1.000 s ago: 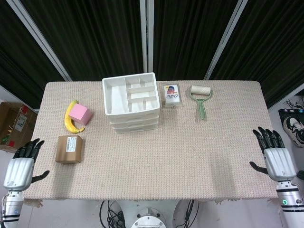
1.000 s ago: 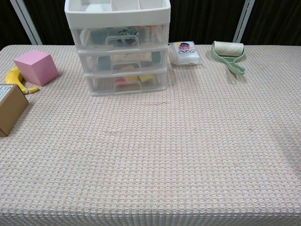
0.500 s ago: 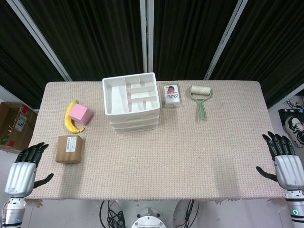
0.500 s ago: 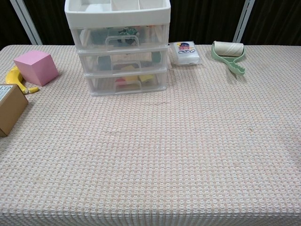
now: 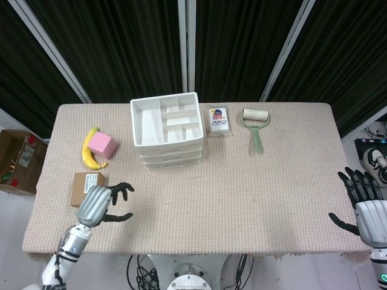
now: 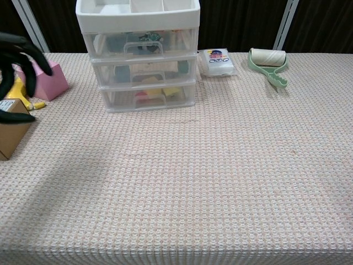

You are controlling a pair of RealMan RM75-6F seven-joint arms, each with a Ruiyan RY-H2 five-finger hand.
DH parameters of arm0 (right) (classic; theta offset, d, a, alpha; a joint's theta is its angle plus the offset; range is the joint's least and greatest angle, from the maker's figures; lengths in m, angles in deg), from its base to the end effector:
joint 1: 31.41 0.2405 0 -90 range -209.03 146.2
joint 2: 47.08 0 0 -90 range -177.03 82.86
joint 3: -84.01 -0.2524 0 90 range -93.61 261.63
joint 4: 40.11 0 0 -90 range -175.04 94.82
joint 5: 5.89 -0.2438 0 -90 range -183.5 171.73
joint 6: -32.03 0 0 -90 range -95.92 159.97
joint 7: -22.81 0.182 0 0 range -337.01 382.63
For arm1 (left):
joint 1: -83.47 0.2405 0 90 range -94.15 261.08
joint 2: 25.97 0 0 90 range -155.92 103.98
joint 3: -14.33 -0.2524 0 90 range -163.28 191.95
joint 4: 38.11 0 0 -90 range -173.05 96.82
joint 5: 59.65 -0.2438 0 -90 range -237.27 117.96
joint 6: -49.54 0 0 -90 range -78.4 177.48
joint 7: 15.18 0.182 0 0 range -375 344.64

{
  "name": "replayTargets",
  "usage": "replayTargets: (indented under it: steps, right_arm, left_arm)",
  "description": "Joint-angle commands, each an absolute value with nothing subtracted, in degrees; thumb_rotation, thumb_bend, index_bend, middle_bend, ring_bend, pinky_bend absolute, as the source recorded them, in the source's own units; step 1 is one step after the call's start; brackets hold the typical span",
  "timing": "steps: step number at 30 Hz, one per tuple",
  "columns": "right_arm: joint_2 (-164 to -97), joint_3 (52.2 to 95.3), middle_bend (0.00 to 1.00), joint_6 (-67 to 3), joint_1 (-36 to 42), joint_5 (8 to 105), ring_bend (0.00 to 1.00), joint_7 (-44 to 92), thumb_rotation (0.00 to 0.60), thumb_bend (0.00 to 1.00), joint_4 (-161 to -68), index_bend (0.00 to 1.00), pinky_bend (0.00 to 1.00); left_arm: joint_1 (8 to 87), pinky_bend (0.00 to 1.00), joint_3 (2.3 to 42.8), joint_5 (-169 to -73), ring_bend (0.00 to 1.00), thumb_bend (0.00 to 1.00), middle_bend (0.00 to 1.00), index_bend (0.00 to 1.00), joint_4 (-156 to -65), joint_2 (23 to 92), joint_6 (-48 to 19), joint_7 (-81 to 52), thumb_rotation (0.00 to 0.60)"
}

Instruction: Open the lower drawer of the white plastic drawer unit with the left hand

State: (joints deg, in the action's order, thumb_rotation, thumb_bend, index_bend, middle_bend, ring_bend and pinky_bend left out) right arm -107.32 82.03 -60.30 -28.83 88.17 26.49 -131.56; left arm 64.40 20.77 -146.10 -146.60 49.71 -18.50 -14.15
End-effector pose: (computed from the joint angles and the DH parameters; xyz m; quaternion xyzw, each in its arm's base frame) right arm -0.3079 -0.2035 0.1571 0.6112 -0.3322 0.4300 0.5755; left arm -0.1490 0.2641 0.0113 -0.6344 -0.4845 -0.5007 0.3350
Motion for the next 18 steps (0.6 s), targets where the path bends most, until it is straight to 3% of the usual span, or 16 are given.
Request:
replayTargets:
  steps: [1, 6, 18]
  right_arm:
    - [-107.0, 82.0, 0.0, -60.4, -28.9, 88.4, 0.0, 26.3, 0.6, 0.06, -132.2, 0.0, 0.0]
    - [-106.9, 82.2, 0.0, -59.6, -28.6, 88.4, 0.0, 25.6, 0.6, 0.06, -132.9, 0.0, 0.0]
    - [-106.5, 81.6, 0.0, -56.9, -27.4, 87.0, 0.0, 23.3, 0.6, 0.06, -134.8, 0.0, 0.0]
  left_arm:
    - [56.6, 1.0, 26.4, -134.2, 0.8, 0.2, 0.63, 0.37, -146.4, 57.7, -9.0, -19.2, 0.6]
    - [50.9, 1.0, 29.8, -121.7, 0.88, 0.28, 0.71, 0.29, -142.3, 65.1, -2.7, -20.3, 0.6]
    - [43.5, 1.0, 36.8, -91.3, 0.95, 0.35, 0.82, 0.18, -135.0, 77.7, -2.6, -17.5, 0.6]
